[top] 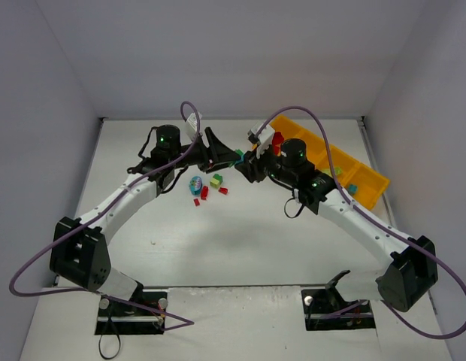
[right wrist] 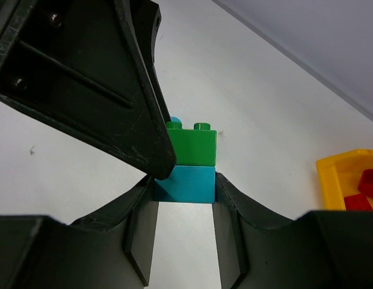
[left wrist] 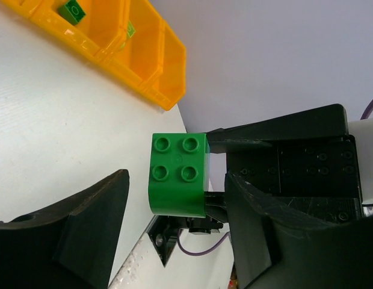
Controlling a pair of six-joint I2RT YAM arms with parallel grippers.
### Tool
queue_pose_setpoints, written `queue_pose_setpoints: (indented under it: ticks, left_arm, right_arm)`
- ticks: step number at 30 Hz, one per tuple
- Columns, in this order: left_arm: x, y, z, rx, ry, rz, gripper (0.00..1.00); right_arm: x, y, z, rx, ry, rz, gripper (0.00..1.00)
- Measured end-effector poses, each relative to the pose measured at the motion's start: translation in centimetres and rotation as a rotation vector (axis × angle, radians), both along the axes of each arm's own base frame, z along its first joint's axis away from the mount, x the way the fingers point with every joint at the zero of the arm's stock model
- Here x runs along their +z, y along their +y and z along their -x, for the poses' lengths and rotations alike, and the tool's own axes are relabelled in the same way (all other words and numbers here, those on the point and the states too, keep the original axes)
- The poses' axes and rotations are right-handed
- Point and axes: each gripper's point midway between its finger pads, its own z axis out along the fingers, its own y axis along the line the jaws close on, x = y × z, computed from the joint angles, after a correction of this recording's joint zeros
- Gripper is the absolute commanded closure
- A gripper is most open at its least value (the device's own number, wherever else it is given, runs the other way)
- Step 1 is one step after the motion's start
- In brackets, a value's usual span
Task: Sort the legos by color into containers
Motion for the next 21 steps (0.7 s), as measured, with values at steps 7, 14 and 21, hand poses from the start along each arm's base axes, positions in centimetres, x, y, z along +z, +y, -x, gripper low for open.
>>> queue_pose_setpoints:
  ticks: [7, 14, 21]
  left_arm:
    - [0.34, 0.07, -0.28, 0.005, -0.033, -0.013, 0.42]
    - [0.33, 0.09, -0.34, 0.008, -0.034, -0.014, 0.48]
    - [0.34, 0.09, -0.35, 0.009, -0.034, -0.014, 0.52]
  right_arm:
    - [-0.42, -0.18, 0.17, -0.002, 0.006, 0.007, 1.00]
    - [-0.68, -0.28, 0.31, -0.002, 0.011, 0.011, 1.00]
    - [-0.54, -0.32, 0.36, -0.002, 0.008, 0.009, 1.00]
